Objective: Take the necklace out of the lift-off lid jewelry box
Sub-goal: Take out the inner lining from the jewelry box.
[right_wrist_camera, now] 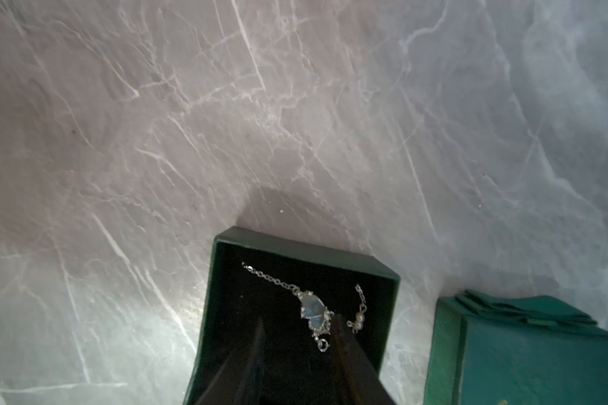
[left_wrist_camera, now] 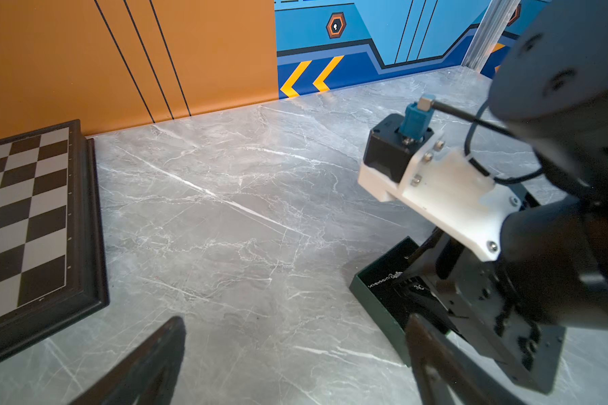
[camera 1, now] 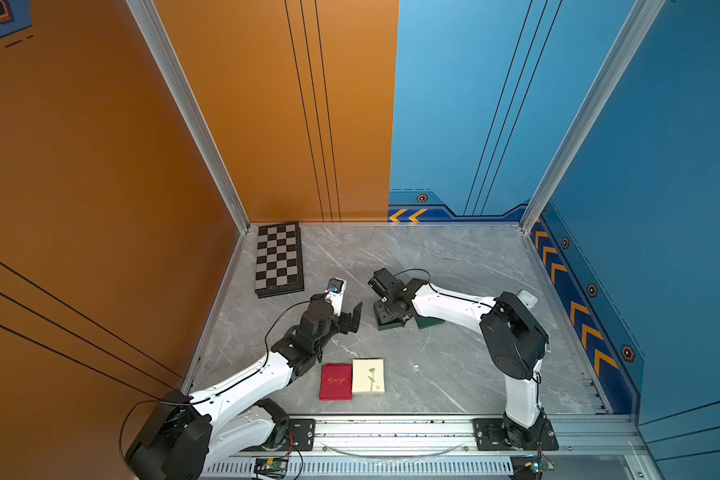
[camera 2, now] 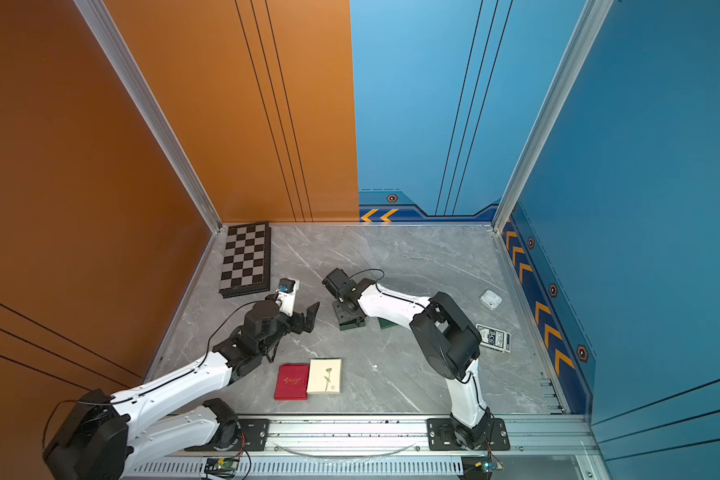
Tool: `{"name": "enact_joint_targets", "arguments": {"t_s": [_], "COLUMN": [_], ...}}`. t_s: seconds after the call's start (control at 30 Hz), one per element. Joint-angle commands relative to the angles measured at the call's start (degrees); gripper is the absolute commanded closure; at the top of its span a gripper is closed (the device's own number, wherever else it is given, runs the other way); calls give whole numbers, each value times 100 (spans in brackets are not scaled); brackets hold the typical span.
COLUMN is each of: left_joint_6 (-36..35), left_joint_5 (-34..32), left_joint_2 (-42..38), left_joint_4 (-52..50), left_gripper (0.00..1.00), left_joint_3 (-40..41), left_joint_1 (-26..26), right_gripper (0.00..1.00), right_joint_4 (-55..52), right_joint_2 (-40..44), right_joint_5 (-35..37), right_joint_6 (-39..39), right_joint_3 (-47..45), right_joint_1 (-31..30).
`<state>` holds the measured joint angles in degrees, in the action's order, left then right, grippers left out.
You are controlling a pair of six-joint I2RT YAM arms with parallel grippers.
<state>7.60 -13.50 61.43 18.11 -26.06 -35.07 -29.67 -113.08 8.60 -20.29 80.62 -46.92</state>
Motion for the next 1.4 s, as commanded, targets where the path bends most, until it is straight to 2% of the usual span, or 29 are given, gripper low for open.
{"name": "enact_joint_targets", "arguments": {"t_s": [0.0,0.57,0.87,1.03,1.17,1.27,1.37], "left_joint_6": [10,23,54,42,51,42,40], "left_joint_5": [22,97,119,137,162,196,255], "left_joint_2": [-43,-26,-26,-65,-67,-69,-66], "left_joint_4": [-67,-88,-86,-84,-96,-94,-116], "left_gripper": [2,2,2,2,2,0,4], "left_joint_3": [-195,-168,-142,-136,-143,-148,-160], "left_joint_1": [86,141,158,167,182,177,177], "right_gripper": [63,58,47,46,48,55,64], "right_joint_4": [-215,-191,-180,-188,-188,-188,-180], "right_joint_2": [-105,-503,-738,-964,-1019,-1015,-973], "right_joint_5": [-95,-34,-64,-169,-209,-253,-339], "right_joint_6": [94,121,65,-25,-83,-90,-85], "right_joint_3": [178,394,395,377,329,309,298], "right_joint_1": [31,112,126,129,125,144,178]}}
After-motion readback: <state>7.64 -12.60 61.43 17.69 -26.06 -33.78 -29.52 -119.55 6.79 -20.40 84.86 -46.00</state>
